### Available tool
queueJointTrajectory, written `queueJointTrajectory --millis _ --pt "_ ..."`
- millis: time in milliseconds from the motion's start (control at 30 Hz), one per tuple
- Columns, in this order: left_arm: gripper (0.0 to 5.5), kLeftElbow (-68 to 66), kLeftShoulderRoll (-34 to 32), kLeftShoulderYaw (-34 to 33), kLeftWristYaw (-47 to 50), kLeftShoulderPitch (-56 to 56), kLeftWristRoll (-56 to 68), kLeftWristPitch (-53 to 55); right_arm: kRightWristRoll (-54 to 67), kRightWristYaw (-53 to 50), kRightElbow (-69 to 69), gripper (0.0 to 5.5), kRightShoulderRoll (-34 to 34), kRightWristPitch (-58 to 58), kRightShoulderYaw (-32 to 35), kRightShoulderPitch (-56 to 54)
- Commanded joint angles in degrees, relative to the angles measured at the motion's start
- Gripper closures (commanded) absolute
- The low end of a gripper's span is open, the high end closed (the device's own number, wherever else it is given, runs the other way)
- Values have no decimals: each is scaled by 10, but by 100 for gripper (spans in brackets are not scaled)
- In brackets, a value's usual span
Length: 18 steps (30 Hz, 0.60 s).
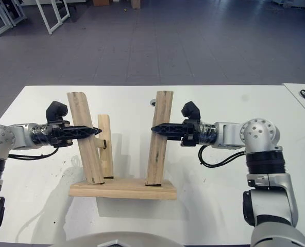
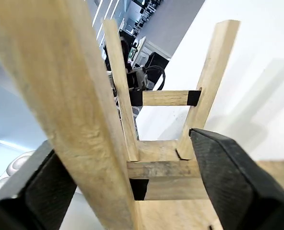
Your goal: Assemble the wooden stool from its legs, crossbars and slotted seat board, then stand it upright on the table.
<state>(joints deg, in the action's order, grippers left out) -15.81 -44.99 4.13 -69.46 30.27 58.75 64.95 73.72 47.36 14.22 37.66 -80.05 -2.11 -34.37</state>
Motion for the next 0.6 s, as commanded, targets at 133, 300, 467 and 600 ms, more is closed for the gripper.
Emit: queueJointTrajectory --millis 133,300,467,600 --pt "280 -148 36 -54 10 66 -74 -41 -99 43 42 131 -17 45 5 -12" --pt "280 -171 25 -98 1 61 -94 -50 -149 77 77 131 3 78 36 -13" --pt "280 -168 -4 -171 18 23 -98 -60 -180 89 74 131 34 104 79 -1" --pt "280 78 -50 -237 56 -178 -145 -130 -299 125 -148 131 141 247 44 175"
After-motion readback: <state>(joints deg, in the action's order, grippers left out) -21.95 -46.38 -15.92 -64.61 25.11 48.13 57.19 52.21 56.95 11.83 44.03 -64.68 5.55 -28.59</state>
